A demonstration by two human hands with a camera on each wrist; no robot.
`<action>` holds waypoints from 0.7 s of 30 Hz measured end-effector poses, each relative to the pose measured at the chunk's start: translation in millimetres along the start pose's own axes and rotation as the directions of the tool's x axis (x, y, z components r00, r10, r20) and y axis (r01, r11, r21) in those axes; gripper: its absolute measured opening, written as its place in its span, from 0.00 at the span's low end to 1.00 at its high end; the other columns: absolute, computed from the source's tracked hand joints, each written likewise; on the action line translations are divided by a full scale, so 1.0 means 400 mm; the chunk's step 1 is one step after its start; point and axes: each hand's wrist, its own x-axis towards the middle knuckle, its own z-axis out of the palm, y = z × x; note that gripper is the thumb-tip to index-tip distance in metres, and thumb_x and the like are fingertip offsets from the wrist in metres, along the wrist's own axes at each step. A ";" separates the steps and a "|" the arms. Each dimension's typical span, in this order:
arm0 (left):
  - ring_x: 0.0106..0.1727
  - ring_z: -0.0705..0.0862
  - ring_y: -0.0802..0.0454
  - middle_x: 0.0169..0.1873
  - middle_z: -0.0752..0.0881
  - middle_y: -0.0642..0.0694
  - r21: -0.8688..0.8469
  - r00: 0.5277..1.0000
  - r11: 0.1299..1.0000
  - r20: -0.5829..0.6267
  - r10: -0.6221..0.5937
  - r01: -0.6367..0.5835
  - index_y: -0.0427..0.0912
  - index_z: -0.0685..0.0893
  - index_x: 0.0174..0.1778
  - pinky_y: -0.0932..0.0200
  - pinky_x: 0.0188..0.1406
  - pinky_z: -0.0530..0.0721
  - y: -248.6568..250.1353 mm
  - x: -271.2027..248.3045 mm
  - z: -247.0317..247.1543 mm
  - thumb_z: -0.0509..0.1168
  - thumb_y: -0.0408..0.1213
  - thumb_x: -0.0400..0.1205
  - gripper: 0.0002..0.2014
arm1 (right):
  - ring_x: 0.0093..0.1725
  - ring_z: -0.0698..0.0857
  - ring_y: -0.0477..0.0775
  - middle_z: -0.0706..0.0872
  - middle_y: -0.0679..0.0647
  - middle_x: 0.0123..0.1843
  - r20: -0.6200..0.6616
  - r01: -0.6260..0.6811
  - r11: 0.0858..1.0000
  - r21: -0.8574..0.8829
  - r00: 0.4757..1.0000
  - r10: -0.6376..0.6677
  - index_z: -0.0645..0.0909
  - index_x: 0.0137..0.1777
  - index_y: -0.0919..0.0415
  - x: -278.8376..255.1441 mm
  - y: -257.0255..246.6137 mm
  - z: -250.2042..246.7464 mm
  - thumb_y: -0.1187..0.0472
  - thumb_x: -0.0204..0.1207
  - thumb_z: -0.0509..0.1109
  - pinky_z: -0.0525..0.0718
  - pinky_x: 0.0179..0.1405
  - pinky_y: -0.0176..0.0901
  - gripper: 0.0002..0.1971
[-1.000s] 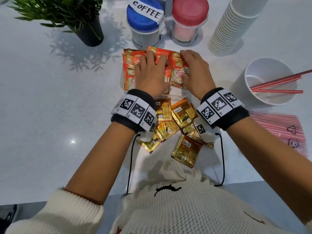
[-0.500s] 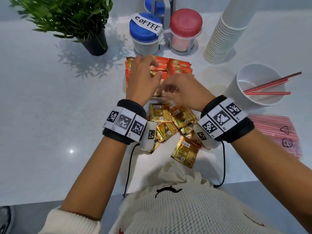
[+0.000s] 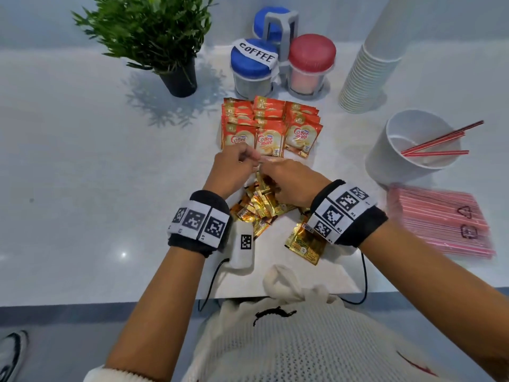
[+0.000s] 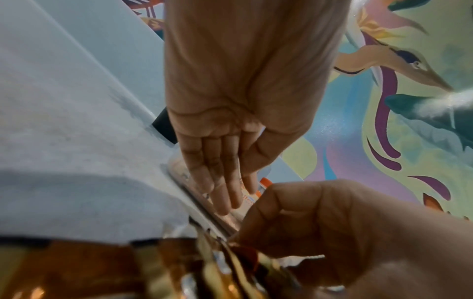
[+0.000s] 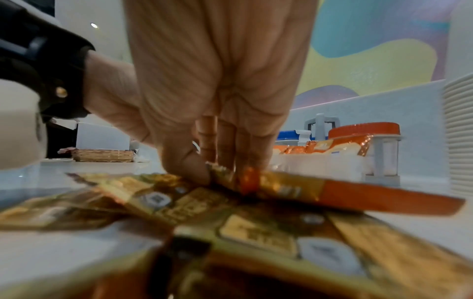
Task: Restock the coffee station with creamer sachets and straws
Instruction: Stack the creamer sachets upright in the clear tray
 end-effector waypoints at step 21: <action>0.43 0.86 0.49 0.48 0.85 0.42 -0.271 0.995 0.963 0.101 0.015 0.013 0.37 0.80 0.57 0.65 0.35 0.87 0.084 -0.029 0.055 0.66 0.30 0.80 0.10 | 0.43 0.84 0.50 0.88 0.58 0.46 -0.369 -0.119 0.812 0.571 0.847 0.383 0.85 0.48 0.68 -0.101 0.088 -0.060 0.70 0.77 0.61 0.82 0.56 0.43 0.11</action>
